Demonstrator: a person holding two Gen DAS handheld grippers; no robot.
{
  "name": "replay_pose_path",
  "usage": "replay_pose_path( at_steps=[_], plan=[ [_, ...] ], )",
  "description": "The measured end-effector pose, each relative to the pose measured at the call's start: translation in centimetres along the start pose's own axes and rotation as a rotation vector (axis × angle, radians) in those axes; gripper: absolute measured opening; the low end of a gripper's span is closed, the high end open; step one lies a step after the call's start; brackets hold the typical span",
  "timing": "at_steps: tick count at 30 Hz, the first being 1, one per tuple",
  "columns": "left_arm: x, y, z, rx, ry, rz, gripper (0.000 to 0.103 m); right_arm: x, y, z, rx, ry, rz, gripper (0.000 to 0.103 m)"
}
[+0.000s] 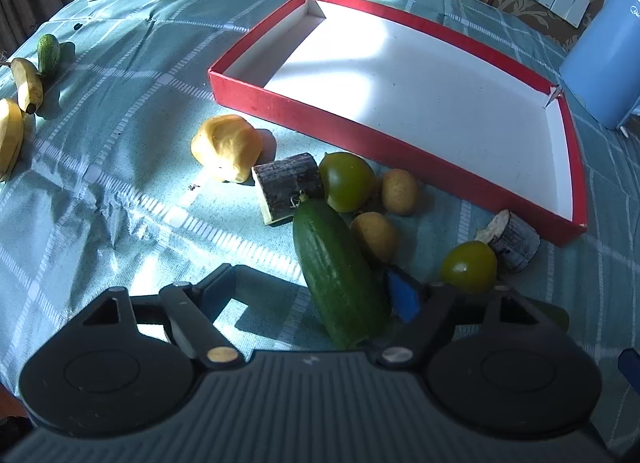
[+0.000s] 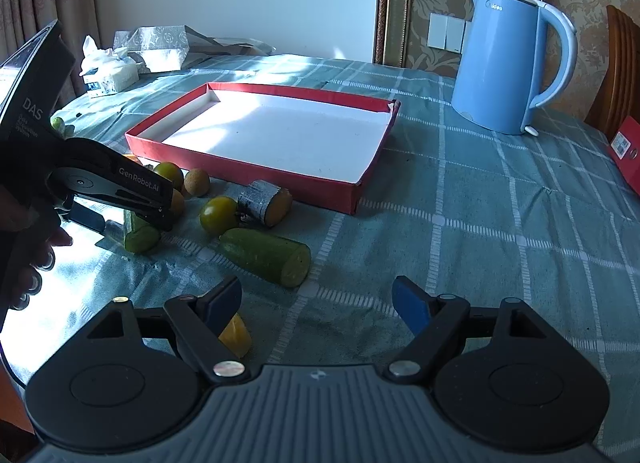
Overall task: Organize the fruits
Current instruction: 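Close the left gripper on the green cucumber piece while the right gripper approaches a yellow jackfruit chunk, then lift the cucumber with the left gripper while the right gripper grasps the yellow jackfruit chunk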
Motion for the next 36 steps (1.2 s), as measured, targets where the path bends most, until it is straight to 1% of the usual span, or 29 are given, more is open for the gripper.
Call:
replay_pose_path(
  at_steps=[5,6,8,9,10,12,17,19,24,27,31,33,36],
  plan=[
    [0.1,-0.2,0.0,0.001,-0.003,-0.008,0.072,0.3,-0.4,-0.1,0.004,-0.004,-0.010,0.083],
    [0.0,-0.2,0.0,-0.003,-0.005,-0.010,0.069,0.3,-0.5,-0.2,0.006,-0.003,-0.012,0.083],
    [0.0,-0.4,0.2,-0.024,-0.013,-0.026,0.057,0.3,-0.5,-0.3,0.009,-0.002,-0.014,0.083],
    [-0.1,-0.6,0.3,-0.042,-0.017,-0.033,0.044,0.3,-0.5,-0.2,0.010,-0.003,-0.015,0.083],
    [-0.1,-0.8,0.5,-0.066,-0.017,-0.039,0.039,0.3,-0.5,-0.2,0.012,-0.005,-0.015,0.083],
    [-0.1,-0.8,0.4,-0.067,-0.017,-0.051,0.039,0.4,-0.5,-0.3,0.010,-0.005,-0.011,0.083],
    [-0.3,-0.4,0.6,-0.106,-0.024,-0.048,0.037,0.4,-0.5,-0.3,0.006,-0.007,-0.012,0.083],
    [-0.5,-0.3,0.8,-0.114,-0.035,-0.065,0.035,0.4,-0.5,-0.3,0.002,-0.012,-0.011,0.083],
    [-0.8,0.0,0.9,-0.132,-0.051,-0.090,0.034,0.6,-0.3,-0.3,-0.002,-0.018,-0.003,0.083],
    [-1.0,0.0,1.2,-0.123,-0.073,-0.122,0.031,0.5,-0.2,-0.3,0.002,-0.020,0.000,0.083],
    [-1.3,0.1,1.3,-0.112,-0.089,-0.150,0.031,0.3,0.2,-0.1,-0.002,-0.021,0.021,0.083],
    [-1.4,0.2,1.4,-0.120,-0.097,-0.169,0.031,0.2,0.3,-0.1,-0.004,-0.022,0.033,0.083],
    [-1.6,0.3,1.6,-0.103,-0.112,-0.188,0.030,0.1,0.7,-0.1,0.001,-0.020,0.049,0.083]
  ],
)
Point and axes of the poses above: each gripper's, at about its wrist camera, not at the fingertips, and z roughly against the way its jaws point, y to its left, x to its top, the point moved 4 cm from there along -z, roughly the way its jaws point, and after that the axes turned 13 degrees about y, right-handed, at the moved point
